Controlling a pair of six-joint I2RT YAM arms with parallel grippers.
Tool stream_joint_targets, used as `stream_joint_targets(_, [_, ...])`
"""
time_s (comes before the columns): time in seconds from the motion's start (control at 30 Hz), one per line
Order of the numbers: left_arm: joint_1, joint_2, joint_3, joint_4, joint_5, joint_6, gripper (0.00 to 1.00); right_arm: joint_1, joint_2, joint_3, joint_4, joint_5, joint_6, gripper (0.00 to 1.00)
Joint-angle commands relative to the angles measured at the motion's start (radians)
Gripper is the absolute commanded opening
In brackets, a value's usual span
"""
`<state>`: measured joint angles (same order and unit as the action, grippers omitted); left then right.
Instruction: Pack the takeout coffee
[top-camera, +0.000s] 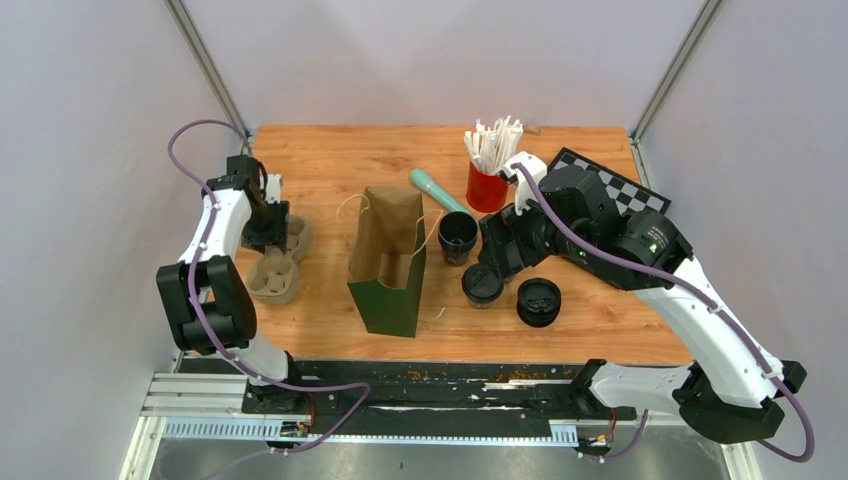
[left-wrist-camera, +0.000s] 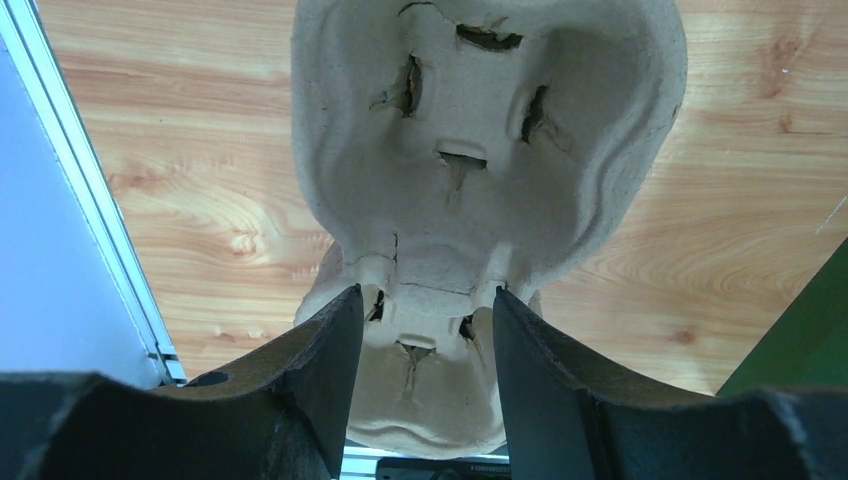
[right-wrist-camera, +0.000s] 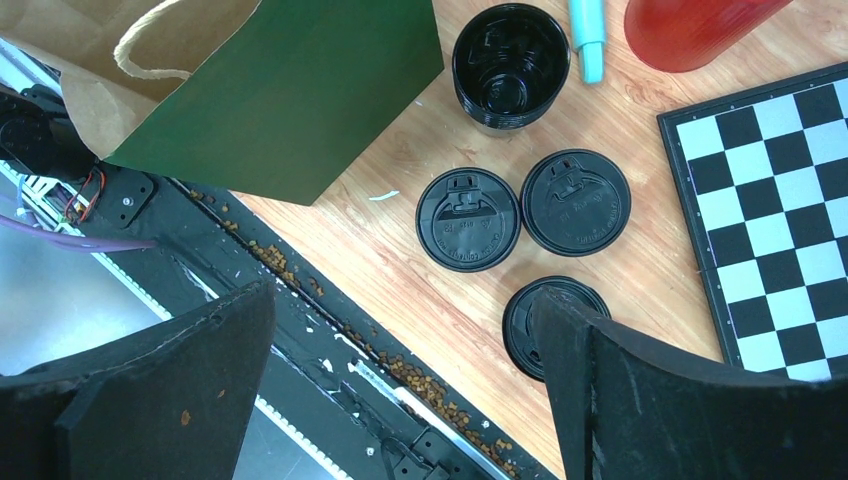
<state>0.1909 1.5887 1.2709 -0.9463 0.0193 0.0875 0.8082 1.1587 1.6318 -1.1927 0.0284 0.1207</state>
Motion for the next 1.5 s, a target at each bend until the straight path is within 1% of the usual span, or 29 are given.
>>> stream_joint_targets(0.0, [0.009, -0.006, -0.011, 0.027, 0.016, 0.030, 0.59, -0.004, -0.009, 0.045, 0.012, 0.024, -0.012, 1.00])
stream_joint_targets(0.37, [0.010, 0.004, -0.041, 0.052, 0.019, 0.035, 0.57, -0.004, -0.016, 0.049, 0.003, 0.035, -0.004, 1.00])
stream_joint_targets(0.63, [0.009, 0.024, -0.050, 0.060, 0.041, 0.036, 0.53, -0.004, -0.020, 0.050, 0.003, 0.037, 0.000, 1.00])
stream_joint_targets(0.9, [0.009, 0.023, -0.032, 0.051, 0.049, 0.036, 0.44, -0.004, -0.035, 0.043, -0.001, 0.042, 0.008, 1.00])
stream_joint_targets(1.07, [0.008, -0.011, 0.003, 0.001, 0.039, 0.008, 0.40, -0.004, -0.039, 0.047, -0.005, 0.042, 0.012, 1.00])
stream_joint_targets(1.23, [0.009, -0.075, 0.053, -0.066, -0.013, -0.041, 0.40, -0.004, -0.043, 0.045, -0.004, 0.041, 0.017, 1.00])
stream_joint_targets(1.47, [0.008, -0.119, 0.142, -0.162, -0.016, -0.083, 0.40, -0.005, -0.060, 0.035, -0.004, 0.033, 0.027, 1.00])
